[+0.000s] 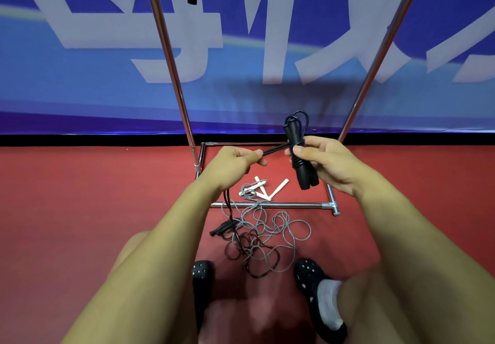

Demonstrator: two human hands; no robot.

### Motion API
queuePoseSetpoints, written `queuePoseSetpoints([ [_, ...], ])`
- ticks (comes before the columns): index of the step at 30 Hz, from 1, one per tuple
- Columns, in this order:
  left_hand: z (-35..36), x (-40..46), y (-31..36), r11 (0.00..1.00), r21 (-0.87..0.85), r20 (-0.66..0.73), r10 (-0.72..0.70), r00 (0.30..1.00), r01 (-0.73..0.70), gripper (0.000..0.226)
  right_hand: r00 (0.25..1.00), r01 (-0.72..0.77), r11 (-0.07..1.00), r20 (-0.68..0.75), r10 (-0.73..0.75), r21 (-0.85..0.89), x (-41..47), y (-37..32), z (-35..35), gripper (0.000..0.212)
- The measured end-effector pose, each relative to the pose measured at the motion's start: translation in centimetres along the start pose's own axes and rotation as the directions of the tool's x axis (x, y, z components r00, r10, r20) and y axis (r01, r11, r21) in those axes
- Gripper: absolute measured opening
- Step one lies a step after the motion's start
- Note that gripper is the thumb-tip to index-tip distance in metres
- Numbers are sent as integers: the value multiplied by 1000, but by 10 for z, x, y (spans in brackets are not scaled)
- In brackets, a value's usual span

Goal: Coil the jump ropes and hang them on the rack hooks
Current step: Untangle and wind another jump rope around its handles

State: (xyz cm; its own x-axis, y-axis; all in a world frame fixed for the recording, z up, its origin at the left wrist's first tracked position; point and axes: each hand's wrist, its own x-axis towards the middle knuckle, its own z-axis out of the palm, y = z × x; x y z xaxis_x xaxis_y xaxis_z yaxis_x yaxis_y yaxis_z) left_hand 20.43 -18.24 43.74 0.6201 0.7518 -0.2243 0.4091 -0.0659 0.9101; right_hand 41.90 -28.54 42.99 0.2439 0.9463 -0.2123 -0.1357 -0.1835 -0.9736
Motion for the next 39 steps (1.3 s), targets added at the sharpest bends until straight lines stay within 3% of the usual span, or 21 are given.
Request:
queuePoseSetpoints([
  [5, 7, 4, -2, 983, 156, -81, 105, 991, -91, 39, 998, -22, 999, -59, 20, -37, 1, -1, 5, 25],
  [12, 13, -5, 7, 975, 164, -41, 162, 986, -153, 52, 979, -154, 970, -166, 123, -190, 4, 4, 11, 22],
  [17, 13, -4, 11, 975, 143, -37, 175, 984, -168, 62, 986, -165, 986, -34, 164, -18, 5, 7, 23, 16],
  [20, 13, -1, 9, 977, 143, -51, 165, 985, -156, 70, 986, -164, 986, 47, 163, 11, 3, 6, 26, 28],
  [26, 12, -3, 10, 986, 105, -33, 137, 990, -133, 67, 996, -84, 995, -11, 84, -47, 9, 11, 24, 31],
  [30, 10, 0, 6, 988, 153, -9, 10, 1000, -8, 73, 982, -188, 981, 8, 188, 49, 10, 9, 28, 47],
  [34, 8, 5, 1, 995, 62, 15, -85, 996, 84, 51, 966, -257, 949, 58, 250, 182, 9, 8, 27, 48],
  [36, 6, 5, -3, 993, 69, 29, -97, 995, 95, 34, 967, -255, 947, 46, 251, 197, 10, 11, 29, 36],
  [39, 6, 4, -6, 993, 97, 23, -66, 998, 64, 28, 974, -226, 962, 25, 225, 155, 10, 15, 33, 22],
])
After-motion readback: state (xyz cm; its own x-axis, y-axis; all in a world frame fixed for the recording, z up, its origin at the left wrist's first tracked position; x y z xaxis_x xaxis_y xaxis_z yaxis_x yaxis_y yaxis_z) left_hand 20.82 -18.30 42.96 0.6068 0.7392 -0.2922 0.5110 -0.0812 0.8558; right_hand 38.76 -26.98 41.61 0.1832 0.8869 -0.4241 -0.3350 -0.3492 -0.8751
